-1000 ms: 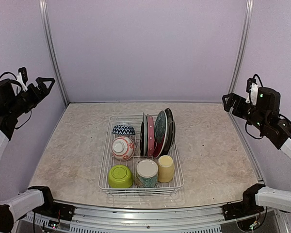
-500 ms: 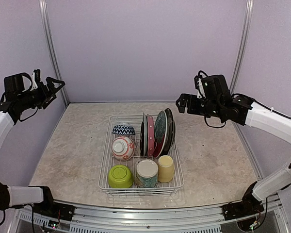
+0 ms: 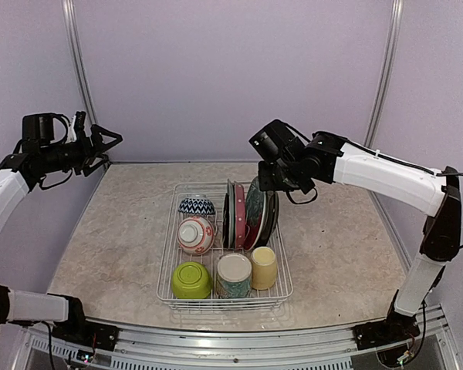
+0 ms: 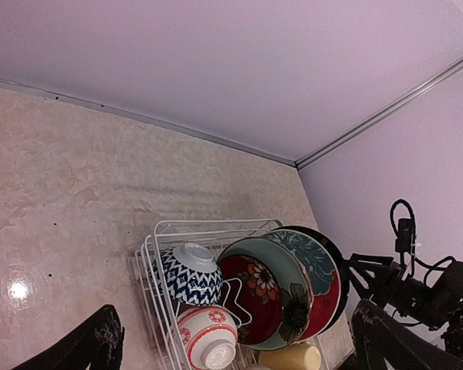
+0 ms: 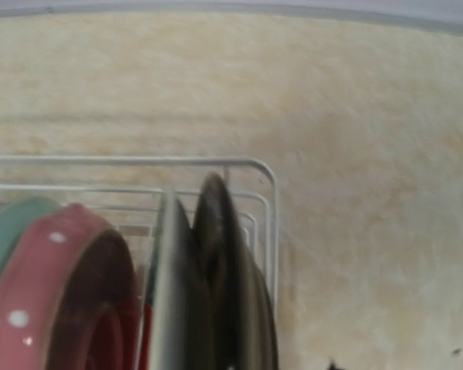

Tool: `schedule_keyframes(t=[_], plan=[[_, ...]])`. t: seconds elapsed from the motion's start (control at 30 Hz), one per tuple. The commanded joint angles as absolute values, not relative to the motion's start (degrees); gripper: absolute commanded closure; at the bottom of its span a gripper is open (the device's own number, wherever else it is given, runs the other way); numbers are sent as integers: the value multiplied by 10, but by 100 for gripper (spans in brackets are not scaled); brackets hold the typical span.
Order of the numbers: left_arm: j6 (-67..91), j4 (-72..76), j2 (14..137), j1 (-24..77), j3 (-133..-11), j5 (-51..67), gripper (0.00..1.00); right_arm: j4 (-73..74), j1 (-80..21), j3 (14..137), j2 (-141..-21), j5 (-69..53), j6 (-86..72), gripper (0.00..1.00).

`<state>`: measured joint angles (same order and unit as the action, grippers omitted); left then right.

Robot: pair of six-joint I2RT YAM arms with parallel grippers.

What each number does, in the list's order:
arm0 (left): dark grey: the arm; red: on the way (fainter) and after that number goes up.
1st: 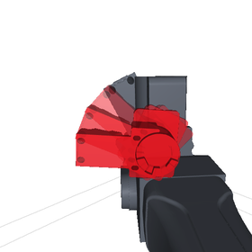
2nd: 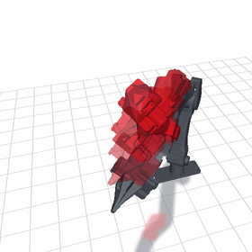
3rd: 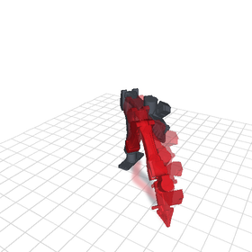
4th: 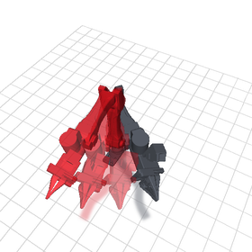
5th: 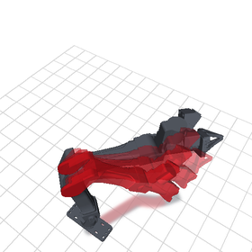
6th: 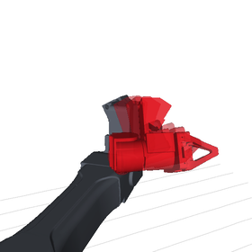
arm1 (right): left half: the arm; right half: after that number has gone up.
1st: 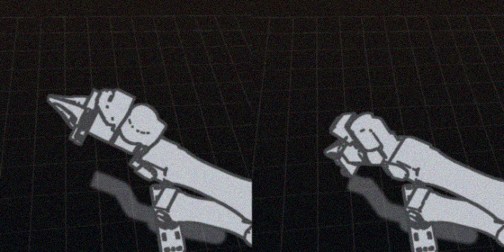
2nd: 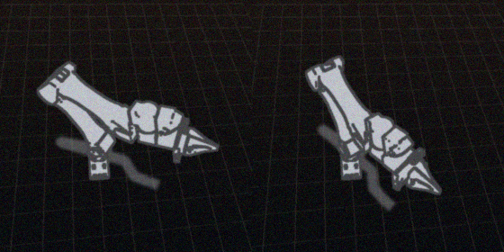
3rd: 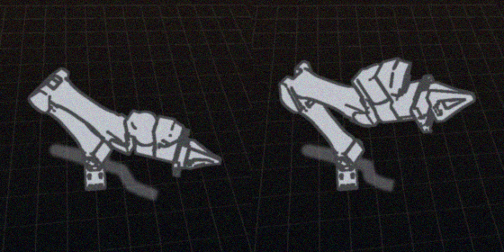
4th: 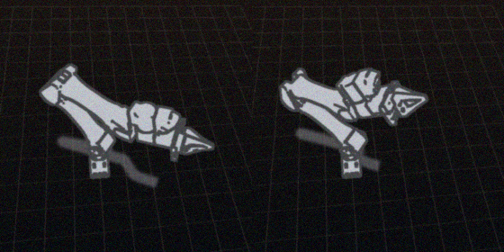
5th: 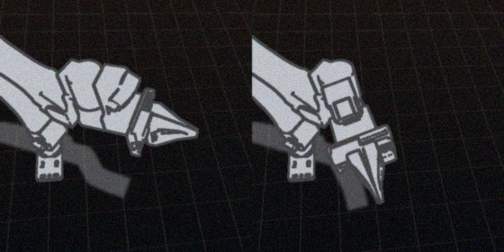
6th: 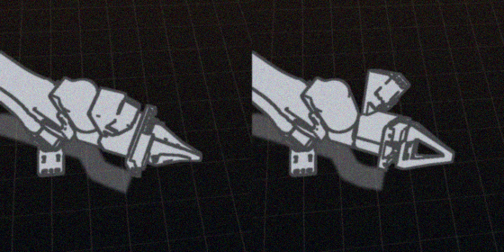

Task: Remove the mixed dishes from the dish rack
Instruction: Grab the plate from the dish rack.

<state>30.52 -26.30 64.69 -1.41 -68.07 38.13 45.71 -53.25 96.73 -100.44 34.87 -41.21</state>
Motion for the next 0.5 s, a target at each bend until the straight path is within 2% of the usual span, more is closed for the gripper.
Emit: schedule_keyframes(t=[0.0,0.07,0.27,0.47], plan=[[292,-284,653,-5,-701,378,1,501,-539,986,-1015,379,-424,60],[292,-285,653,-4,-701,378,1,506,-540,990,-1023,379,-423,63],[292,-288,656,-4,-703,377,1,542,-540,1013,-1056,395,-431,63],[292,-293,662,15,-706,377,1,542,-540,1018,-1077,402,-440,69]])
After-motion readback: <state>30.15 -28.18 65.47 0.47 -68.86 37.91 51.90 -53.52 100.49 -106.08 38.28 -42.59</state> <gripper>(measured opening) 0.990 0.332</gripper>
